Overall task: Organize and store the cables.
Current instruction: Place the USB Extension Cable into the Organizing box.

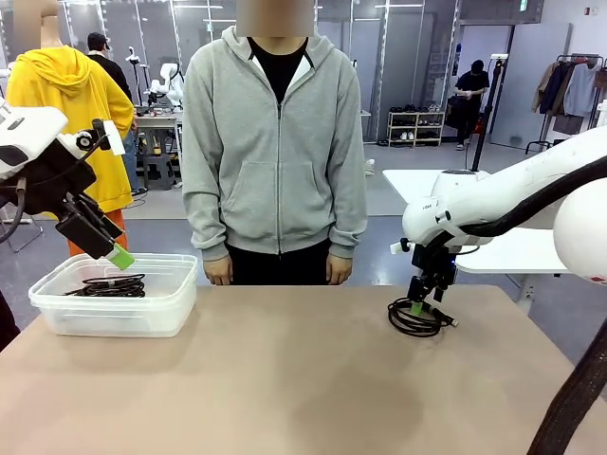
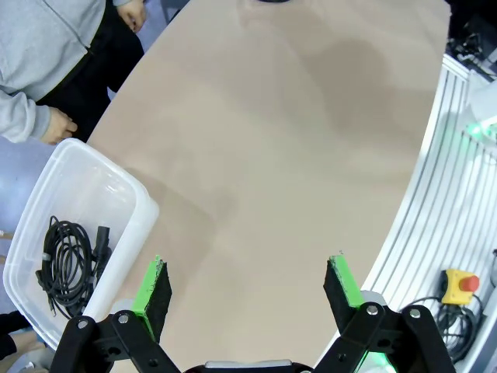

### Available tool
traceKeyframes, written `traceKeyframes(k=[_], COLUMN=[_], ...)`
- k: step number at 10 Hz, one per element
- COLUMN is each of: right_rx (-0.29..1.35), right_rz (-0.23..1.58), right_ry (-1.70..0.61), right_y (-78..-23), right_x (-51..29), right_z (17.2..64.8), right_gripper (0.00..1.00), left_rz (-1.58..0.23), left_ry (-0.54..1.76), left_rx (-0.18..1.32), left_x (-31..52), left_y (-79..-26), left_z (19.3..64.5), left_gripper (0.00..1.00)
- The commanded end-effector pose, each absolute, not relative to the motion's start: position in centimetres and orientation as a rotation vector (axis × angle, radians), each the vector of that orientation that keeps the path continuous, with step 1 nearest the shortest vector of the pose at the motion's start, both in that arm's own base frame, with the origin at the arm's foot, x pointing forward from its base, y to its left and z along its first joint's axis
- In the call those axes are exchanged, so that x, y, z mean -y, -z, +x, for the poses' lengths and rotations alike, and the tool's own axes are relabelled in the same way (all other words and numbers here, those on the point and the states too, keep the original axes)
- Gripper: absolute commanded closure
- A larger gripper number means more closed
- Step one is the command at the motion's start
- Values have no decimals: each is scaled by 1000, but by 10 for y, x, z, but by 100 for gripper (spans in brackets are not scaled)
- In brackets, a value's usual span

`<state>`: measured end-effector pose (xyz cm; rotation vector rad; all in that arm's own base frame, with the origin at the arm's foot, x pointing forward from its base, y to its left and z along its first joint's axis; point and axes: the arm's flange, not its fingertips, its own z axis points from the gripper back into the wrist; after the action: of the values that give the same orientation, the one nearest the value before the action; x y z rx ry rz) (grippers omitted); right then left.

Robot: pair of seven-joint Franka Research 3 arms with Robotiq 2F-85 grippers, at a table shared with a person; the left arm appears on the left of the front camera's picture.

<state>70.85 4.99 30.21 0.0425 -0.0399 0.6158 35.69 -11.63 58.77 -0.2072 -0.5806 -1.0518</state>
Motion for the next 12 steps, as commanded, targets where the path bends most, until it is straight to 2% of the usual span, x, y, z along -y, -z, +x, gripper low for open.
traceKeyframes(k=[1, 2, 4, 5, 6, 7, 12], right_rx=[15, 7, 18, 11, 1, 2, -1], right_rz=[11, 22, 31, 26, 41, 53, 71], right_ry=[-576, -572, -573, -574, -551, -537, -527], right_y=[-303, -300, -303, -305, -305, -307, -321], right_x=[-53, -53, -51, -53, -53, -50, -51], right_z=[713, 714, 714, 713, 712, 712, 707], right_gripper=[58, 100, 100, 87, 97, 100, 100], left_rz=[-206, -206, -206, -206, -206, -206, -206], left_ry=[1056, 1056, 1056, 1056, 1056, 1056, 1056], left_rx=[570, 570, 570, 570, 570, 570, 570], left_x=[115, 115, 115, 115, 115, 115, 115], left_y=[-588, -588, -588, -588, -588, -588, -588], left_z=[357, 357, 357, 357, 357, 357, 357], left_gripper=[0, 0, 0, 0, 0, 0, 0])
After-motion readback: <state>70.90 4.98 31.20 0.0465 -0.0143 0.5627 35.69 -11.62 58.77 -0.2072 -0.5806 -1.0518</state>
